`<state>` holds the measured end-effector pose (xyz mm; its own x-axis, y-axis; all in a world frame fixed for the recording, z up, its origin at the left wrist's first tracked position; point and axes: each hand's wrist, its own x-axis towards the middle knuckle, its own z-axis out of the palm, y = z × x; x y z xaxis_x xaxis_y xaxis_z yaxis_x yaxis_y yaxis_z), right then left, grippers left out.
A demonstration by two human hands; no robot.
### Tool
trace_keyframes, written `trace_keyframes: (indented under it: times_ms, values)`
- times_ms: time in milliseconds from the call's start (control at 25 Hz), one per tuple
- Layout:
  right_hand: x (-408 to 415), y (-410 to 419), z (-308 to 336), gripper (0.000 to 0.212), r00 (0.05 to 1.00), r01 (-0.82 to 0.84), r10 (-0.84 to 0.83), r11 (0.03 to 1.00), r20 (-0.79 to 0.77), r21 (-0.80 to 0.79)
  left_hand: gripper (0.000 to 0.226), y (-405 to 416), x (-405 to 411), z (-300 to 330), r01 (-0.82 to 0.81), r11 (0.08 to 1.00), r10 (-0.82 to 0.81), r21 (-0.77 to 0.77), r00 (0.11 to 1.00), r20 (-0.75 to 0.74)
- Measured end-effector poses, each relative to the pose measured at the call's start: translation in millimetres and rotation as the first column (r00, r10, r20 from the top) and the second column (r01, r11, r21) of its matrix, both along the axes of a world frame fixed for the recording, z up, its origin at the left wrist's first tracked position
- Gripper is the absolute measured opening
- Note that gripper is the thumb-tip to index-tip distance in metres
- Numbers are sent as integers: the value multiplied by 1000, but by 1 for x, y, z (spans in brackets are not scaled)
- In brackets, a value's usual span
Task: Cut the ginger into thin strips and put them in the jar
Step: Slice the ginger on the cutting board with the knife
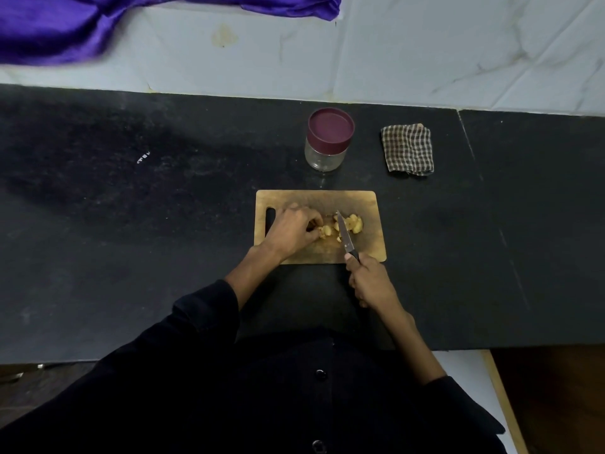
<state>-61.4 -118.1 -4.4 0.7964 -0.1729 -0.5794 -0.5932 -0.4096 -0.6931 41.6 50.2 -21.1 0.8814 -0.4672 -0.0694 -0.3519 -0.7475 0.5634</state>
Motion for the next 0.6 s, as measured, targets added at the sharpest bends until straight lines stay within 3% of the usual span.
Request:
trace_keyframes:
  times_ms: [200,400,600]
  values:
    - [1,4,-4,29,991,-135,136,981,-7,-141,20,-1,-1,2,-30,999,30,16,1000,-9]
    - [1,6,0,33,972,-234,229,895,-59,-380,23,1,-4,-2,-42,999,42,-6,999,24]
    - [-1,1,7,33,974,-216,224,895,-25,-391,26,2,-7,-5,-23,1000,23,-8,999,29]
